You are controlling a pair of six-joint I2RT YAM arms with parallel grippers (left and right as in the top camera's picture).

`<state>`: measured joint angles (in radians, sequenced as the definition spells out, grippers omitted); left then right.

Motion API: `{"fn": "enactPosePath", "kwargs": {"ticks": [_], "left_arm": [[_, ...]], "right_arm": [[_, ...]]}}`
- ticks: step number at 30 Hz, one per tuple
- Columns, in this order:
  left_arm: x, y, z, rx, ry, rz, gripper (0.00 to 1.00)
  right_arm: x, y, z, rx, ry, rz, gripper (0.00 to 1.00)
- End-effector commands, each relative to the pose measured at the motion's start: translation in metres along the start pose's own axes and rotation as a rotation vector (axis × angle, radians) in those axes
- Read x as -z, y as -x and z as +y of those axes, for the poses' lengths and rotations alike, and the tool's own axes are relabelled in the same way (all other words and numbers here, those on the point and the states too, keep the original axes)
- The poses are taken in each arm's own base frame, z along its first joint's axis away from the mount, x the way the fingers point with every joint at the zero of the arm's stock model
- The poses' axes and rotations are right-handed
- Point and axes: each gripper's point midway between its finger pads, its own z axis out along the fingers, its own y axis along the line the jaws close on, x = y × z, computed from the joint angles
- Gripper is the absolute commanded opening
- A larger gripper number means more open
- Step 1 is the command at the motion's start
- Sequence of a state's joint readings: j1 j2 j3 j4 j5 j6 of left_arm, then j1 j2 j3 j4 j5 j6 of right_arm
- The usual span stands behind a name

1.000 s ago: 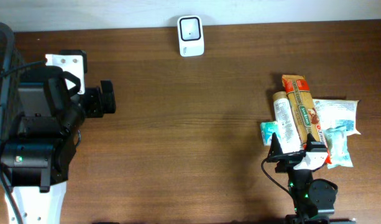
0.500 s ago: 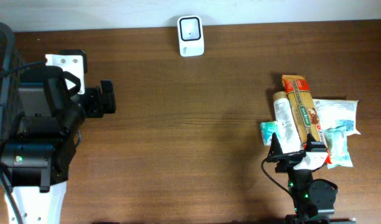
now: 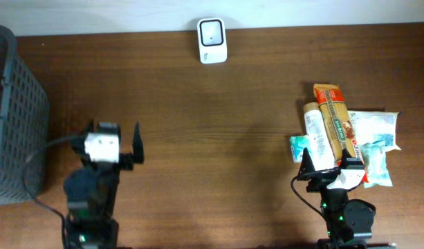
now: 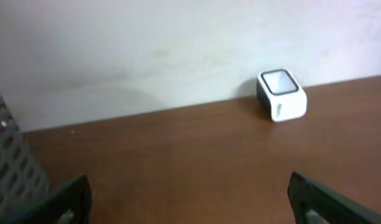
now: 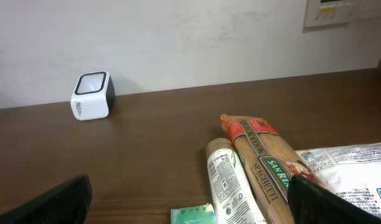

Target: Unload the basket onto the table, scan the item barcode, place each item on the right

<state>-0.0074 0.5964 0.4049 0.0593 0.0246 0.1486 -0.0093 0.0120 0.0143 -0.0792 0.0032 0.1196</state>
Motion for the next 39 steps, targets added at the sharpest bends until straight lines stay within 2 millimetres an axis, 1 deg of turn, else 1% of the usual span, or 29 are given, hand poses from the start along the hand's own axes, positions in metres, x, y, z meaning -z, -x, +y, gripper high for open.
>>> {"fn": "enactPosePath", "kwargs": {"ticks": [1, 2, 5, 7, 8, 9, 11, 14, 39], "left_arm": [[0.021, -0.045, -0.006, -0.071, 0.000, -0.049, 0.99], [0.026, -0.055, -0.008, -0.098, 0.004, -0.065, 0.99], [0.032, -0.073, -0.013, -0.152, 0.004, -0.097, 0.99], [0.035, -0.096, -0.028, -0.303, -0.077, -0.039, 0.99], [0.036, -0.101, -0.029, -0.342, -0.082, -0.023, 0.99], [0.037, -0.098, -0.025, -0.345, -0.059, -0.032, 0.99], [0.040, -0.085, -0.023, -0.349, -0.039, -0.088, 0.99], [0.040, -0.085, -0.028, -0.350, -0.057, -0.089, 0.99], [0.040, -0.085, -0.028, -0.350, -0.057, -0.089, 0.99]], "right_arm": [[0.000, -0.003, 0.000, 0.009, 0.000, 0.003, 0.99], [0.000, -0.003, 0.000, 0.009, 0.000, 0.003, 0.99], [0.000, -0.003, 0.000, 0.009, 0.000, 0.003, 0.99], [0.000, -0.003, 0.000, 0.009, 0.000, 0.003, 0.99], [0.000, -0.003, 0.000, 0.009, 0.000, 0.003, 0.99], [0.000, -0.003, 0.000, 0.009, 0.000, 0.003, 0.99], [0.000, -0.003, 0.000, 0.009, 0.000, 0.003, 0.99], [0.000, -0.003, 0.000, 0.009, 0.000, 0.003, 0.99], [0.000, -0.003, 0.000, 0.009, 0.000, 0.003, 0.99]]}}
